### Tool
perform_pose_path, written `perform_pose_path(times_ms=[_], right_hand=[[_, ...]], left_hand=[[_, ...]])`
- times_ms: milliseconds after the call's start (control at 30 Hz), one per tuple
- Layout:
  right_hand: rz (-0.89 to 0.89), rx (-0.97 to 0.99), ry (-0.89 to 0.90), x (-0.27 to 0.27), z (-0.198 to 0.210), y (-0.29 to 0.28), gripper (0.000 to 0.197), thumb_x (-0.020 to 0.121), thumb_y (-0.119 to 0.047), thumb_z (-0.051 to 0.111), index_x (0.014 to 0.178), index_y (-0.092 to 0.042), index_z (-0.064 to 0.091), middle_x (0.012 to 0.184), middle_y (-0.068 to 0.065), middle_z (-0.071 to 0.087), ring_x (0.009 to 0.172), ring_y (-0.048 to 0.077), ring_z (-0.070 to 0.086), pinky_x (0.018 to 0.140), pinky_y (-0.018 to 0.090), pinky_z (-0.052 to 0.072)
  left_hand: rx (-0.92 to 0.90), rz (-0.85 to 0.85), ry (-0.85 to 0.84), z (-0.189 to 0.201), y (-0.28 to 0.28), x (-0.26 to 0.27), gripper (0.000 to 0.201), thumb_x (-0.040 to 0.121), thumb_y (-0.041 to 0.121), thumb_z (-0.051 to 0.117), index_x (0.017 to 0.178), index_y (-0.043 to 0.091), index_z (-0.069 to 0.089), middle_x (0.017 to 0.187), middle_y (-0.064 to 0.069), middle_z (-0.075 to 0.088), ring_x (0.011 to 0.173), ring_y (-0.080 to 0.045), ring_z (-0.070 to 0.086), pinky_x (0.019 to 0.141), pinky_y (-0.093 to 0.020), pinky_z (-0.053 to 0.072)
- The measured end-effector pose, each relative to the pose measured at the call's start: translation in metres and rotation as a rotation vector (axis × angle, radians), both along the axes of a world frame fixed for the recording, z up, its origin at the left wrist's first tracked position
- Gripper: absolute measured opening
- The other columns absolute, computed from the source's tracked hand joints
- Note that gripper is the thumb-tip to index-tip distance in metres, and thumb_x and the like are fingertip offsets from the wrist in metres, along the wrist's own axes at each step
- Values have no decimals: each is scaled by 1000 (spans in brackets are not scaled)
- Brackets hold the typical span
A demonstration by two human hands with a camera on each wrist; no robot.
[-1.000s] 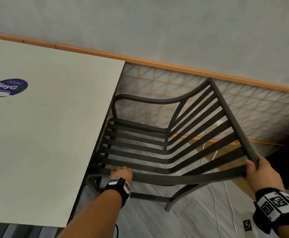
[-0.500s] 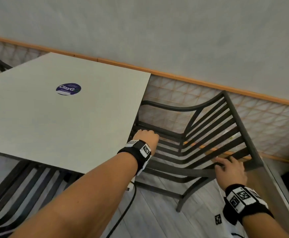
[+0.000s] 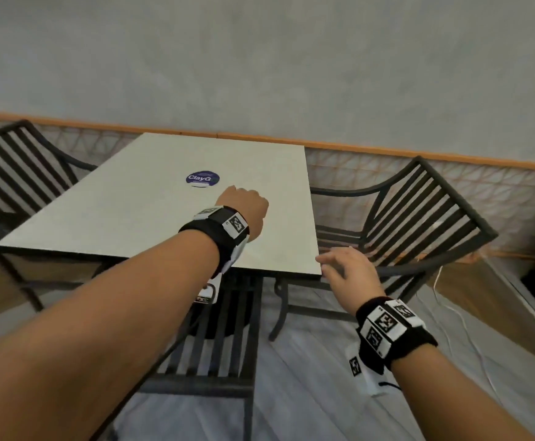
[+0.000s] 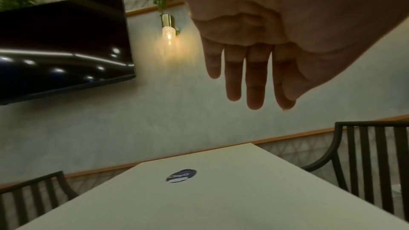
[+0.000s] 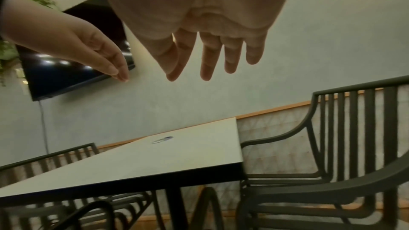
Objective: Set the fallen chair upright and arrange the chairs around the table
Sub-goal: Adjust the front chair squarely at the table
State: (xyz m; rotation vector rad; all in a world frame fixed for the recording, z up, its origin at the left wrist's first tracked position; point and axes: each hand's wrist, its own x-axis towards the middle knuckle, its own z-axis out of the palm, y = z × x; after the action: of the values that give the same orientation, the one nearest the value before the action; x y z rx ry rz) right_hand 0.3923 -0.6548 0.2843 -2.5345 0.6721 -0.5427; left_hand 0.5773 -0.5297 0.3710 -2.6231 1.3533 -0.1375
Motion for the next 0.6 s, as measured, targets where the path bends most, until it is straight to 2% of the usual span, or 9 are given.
perform_pose_path(times_ms=[67, 133, 300, 400, 500, 567, 600], right_hand=[[64, 6, -30, 0, 11, 54, 17, 88, -18, 58, 99, -25, 69, 107, -1, 66, 109, 18, 53, 100, 43, 39], [144, 10, -46, -1, 20, 101, 17, 90, -19, 55, 99, -24, 69, 102, -3, 68, 103, 17, 56, 96, 42, 42], [325, 11, 107, 1, 12, 190, 26, 97, -27, 39, 110, -31, 62, 114, -9, 65, 113, 13, 51, 108, 43, 30], [366, -10, 215, 2, 4, 229, 30, 96, -38, 38, 118, -31, 56, 118, -8, 63, 117, 14, 49, 112, 45, 26], [369, -57, 354, 0, -4, 251, 45, 91, -50, 44, 128, -26, 48, 120, -4, 60, 117, 17, 47, 110, 41, 28], [356, -89, 409, -2, -13, 258, 50, 87, -51, 49, 130, -26, 45, 124, -3, 57, 118, 18, 47, 108, 38, 31], [340, -96, 436, -3, -19, 259, 50, 86, -49, 52, 130, -27, 43, 126, -3, 56, 118, 19, 47, 106, 37, 32]], left_hand=[[0, 25, 5, 6, 51, 3, 35, 95, 13, 41, 125, 18, 59, 128, -9, 59, 116, -31, 55, 101, -38, 39], [3, 65, 30, 10, 96, 7, 36, 95, 14, 41, 126, 20, 58, 130, -8, 58, 117, -30, 55, 104, -38, 37], [56, 185, 165, -3, 193, 10, 40, 92, 9, 46, 127, 24, 57, 133, -6, 55, 120, -28, 54, 102, -37, 40], [56, 238, 227, -16, 247, 9, 33, 96, 16, 41, 122, 22, 59, 129, -8, 59, 116, -29, 56, 98, -39, 44], [29, 283, 281, -32, 295, 6, 38, 100, 38, 33, 114, 18, 62, 118, -9, 65, 107, -29, 61, 93, -40, 49], [23, 317, 342, -41, 323, 3, 54, 94, 59, 31, 111, 21, 65, 112, -6, 69, 102, -26, 63, 90, -40, 52], [26, 338, 380, -47, 337, 2, 61, 89, 69, 32, 113, 24, 65, 114, -4, 69, 103, -24, 63, 90, -39, 52]])
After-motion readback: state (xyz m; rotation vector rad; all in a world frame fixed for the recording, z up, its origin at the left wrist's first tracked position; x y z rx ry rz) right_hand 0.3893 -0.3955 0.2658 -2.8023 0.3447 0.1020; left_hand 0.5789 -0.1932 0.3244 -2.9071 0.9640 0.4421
